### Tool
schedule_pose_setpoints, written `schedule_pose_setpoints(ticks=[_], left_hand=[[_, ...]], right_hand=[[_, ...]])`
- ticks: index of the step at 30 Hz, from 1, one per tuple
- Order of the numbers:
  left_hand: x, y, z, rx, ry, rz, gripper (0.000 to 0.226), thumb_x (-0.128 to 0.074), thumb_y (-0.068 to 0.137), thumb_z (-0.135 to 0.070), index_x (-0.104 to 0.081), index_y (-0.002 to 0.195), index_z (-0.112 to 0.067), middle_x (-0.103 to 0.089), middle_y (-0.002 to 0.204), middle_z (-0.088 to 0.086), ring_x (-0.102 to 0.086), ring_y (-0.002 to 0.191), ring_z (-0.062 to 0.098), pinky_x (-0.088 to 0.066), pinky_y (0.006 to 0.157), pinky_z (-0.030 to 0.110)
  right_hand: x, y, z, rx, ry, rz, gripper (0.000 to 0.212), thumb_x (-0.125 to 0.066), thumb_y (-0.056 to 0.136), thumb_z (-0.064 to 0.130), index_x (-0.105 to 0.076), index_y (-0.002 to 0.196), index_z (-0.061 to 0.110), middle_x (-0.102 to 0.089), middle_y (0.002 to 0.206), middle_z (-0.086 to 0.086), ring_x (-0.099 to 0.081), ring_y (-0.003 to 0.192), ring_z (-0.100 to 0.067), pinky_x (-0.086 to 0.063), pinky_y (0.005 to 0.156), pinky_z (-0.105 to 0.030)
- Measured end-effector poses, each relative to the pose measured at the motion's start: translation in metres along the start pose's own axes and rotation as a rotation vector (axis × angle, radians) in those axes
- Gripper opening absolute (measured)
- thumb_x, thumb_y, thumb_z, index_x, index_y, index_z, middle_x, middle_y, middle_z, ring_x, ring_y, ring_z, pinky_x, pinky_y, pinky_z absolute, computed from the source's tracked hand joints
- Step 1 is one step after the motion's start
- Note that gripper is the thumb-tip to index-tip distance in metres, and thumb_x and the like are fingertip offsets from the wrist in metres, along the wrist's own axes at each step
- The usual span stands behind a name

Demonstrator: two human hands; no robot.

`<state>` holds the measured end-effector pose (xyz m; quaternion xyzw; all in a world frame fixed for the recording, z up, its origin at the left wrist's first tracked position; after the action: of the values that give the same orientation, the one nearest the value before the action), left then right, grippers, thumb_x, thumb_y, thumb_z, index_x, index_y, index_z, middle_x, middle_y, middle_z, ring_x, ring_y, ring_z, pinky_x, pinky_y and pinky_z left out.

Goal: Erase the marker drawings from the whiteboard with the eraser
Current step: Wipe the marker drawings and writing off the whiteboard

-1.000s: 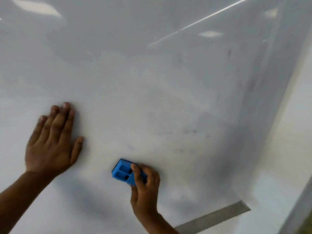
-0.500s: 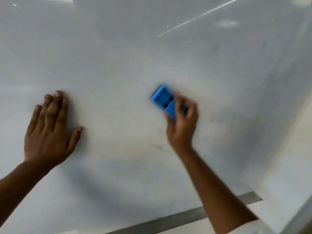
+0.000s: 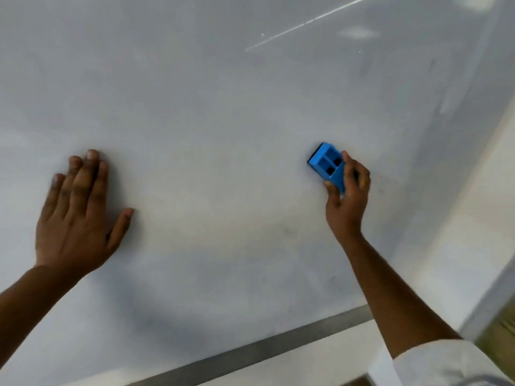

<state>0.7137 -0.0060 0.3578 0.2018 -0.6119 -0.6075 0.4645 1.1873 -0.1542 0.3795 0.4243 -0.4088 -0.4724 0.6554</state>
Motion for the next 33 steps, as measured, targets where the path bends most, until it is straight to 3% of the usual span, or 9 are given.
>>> schedule_pose_setpoints(ticks=[5, 7, 10, 13, 18, 25, 27, 31, 33], left_hand=[[-0.003, -0.031, 0.004, 0.002, 0.009, 0.005, 0.083, -0.041, 0.108, -0.046, -0.015, 0.171, 0.001, -0.005, 0.182, 0.013, -0.004, 0.169, 0.031, -0.002, 0.137, 0.045], [-0.007, -0.035, 0.001, 0.025, 0.036, -0.02, 0.08, -0.04, 0.109, -0.043, -0.016, 0.171, 0.001, -0.005, 0.182, 0.012, -0.004, 0.169, 0.031, -0.004, 0.137, 0.046], [-0.011, -0.035, 0.004, -0.002, 0.055, -0.055, 0.078, -0.042, 0.11, -0.042, -0.019, 0.17, 0.001, -0.007, 0.182, 0.012, -0.008, 0.169, 0.031, -0.007, 0.137, 0.046], [-0.01, -0.038, 0.008, -0.035, 0.09, -0.07, 0.078, -0.044, 0.109, -0.042, -0.022, 0.17, 0.002, -0.01, 0.181, 0.013, -0.01, 0.169, 0.032, -0.008, 0.137, 0.046], [-0.01, -0.038, 0.01, -0.044, 0.121, -0.075, 0.078, -0.044, 0.109, -0.042, -0.023, 0.169, 0.004, -0.01, 0.181, 0.014, -0.01, 0.169, 0.033, -0.008, 0.138, 0.046], [-0.012, -0.038, 0.002, -0.033, 0.148, -0.078, 0.078, -0.042, 0.109, -0.04, -0.019, 0.17, 0.003, -0.003, 0.181, 0.011, -0.004, 0.169, 0.032, -0.008, 0.138, 0.046], [-0.01, -0.038, 0.003, -0.044, 0.143, -0.07, 0.078, -0.041, 0.109, -0.04, -0.016, 0.171, 0.001, -0.001, 0.182, 0.01, -0.003, 0.169, 0.031, -0.007, 0.138, 0.045], [-0.005, -0.038, 0.006, -0.117, 0.064, -0.044, 0.079, -0.044, 0.11, -0.04, -0.013, 0.171, -0.002, 0.001, 0.182, 0.008, -0.002, 0.169, 0.028, -0.006, 0.138, 0.044], [0.002, -0.044, 0.022, -0.153, 0.002, -0.014, 0.079, -0.048, 0.111, -0.039, -0.013, 0.172, -0.002, 0.0, 0.182, 0.007, -0.004, 0.169, 0.026, -0.008, 0.138, 0.043]], right_hand=[[-0.027, -0.088, 0.015, -0.247, 0.028, -0.092, 0.054, -0.056, 0.104, 0.029, -0.048, 0.149, -0.001, -0.047, 0.142, -0.023, -0.051, 0.133, -0.036, -0.049, 0.107, -0.055], [-0.056, -0.167, 0.051, -0.252, 0.035, 0.061, 0.056, -0.061, 0.099, 0.023, -0.047, 0.152, 0.01, -0.043, 0.144, -0.009, -0.053, 0.13, -0.034, -0.052, 0.103, -0.055], [-0.088, -0.257, 0.099, -0.221, 0.057, 0.367, 0.091, -0.074, 0.087, 0.002, -0.034, 0.154, 0.049, -0.035, 0.143, 0.018, -0.051, 0.132, -0.028, -0.054, 0.105, -0.048], [-0.08, -0.253, 0.098, -0.076, 0.095, 0.517, 0.095, -0.071, 0.086, -0.002, -0.031, 0.154, 0.052, -0.046, 0.139, 0.005, -0.049, 0.131, -0.031, -0.052, 0.106, -0.05], [-0.023, -0.149, 0.004, -0.457, 0.076, 0.069, 0.065, -0.071, 0.095, 0.006, -0.042, 0.153, 0.005, -0.041, 0.138, -0.026, -0.051, 0.129, -0.038, -0.051, 0.108, -0.05], [-0.041, -0.172, 0.017, -0.571, 0.146, -0.041, 0.069, -0.07, 0.095, 0.004, -0.037, 0.155, 0.001, -0.041, 0.133, -0.03, -0.048, 0.127, -0.023, -0.04, 0.106, -0.006], [-0.057, -0.2, 0.041, -0.656, 0.171, -0.041, 0.07, -0.07, 0.095, 0.004, -0.036, 0.156, 0.005, -0.042, 0.132, -0.028, -0.047, 0.125, -0.017, -0.043, 0.104, -0.009], [-0.093, -0.251, 0.106, -0.86, 0.254, -0.043, 0.073, -0.07, 0.096, 0.009, -0.032, 0.158, 0.008, -0.042, 0.13, -0.021, -0.051, 0.122, -0.02, -0.052, 0.104, -0.038], [-0.113, -0.261, 0.145, -0.929, 0.288, -0.083, 0.073, -0.07, 0.097, 0.013, -0.032, 0.159, 0.011, -0.042, 0.129, -0.017, -0.053, 0.121, -0.021, -0.054, 0.101, -0.038]])
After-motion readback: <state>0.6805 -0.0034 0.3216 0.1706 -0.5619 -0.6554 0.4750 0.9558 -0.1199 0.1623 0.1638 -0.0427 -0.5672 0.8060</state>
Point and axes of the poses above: each hand's wrist, its own y-axis towards the middle knuckle, its own x-axis out of the back of the hand, z = x × y, the point moved 4 cm from there along y, towards the middle knuckle
